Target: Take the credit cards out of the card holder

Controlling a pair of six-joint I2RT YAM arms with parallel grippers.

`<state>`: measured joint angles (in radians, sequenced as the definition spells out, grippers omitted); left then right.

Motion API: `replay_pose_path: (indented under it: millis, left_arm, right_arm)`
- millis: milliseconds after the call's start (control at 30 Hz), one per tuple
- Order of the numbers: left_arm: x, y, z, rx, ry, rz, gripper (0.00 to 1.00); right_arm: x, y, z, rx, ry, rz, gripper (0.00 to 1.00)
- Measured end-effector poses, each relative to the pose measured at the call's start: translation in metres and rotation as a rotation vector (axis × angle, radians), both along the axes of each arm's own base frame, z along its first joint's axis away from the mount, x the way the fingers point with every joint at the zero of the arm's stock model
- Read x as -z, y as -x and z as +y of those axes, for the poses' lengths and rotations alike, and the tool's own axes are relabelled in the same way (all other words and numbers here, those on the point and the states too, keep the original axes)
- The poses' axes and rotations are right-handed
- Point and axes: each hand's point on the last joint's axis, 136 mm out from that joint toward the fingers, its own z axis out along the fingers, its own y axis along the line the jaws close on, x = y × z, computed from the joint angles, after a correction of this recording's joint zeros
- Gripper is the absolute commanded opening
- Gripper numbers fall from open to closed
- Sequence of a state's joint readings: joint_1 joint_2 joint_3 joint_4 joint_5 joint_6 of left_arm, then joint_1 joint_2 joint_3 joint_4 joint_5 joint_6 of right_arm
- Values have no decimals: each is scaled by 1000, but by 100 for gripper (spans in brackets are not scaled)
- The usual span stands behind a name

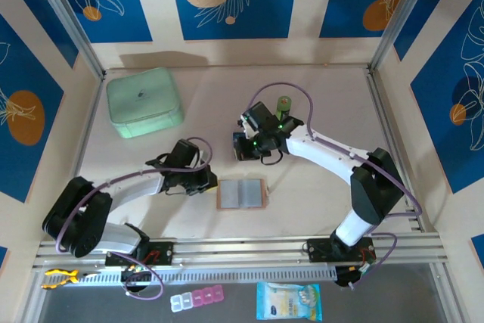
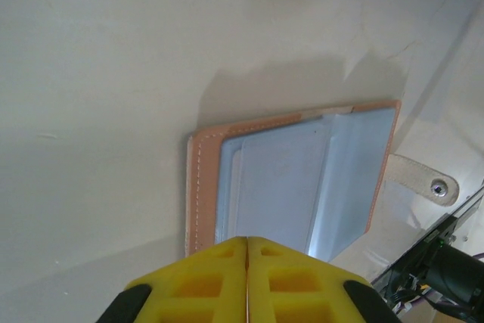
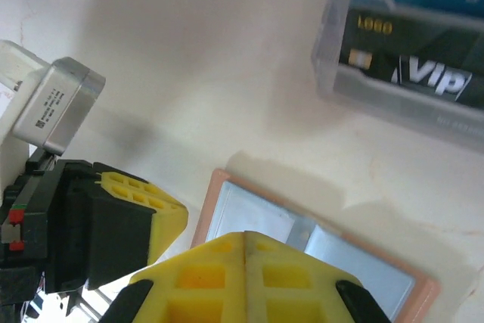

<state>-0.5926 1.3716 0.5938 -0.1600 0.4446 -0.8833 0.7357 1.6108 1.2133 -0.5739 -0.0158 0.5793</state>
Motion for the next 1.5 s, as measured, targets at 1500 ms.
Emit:
replay_pose_path:
  millis: [1500]
  left_arm:
    - [31,22,4,51,-98,58,0]
  right_arm:
    - [80,78,31,40,-76,328,25]
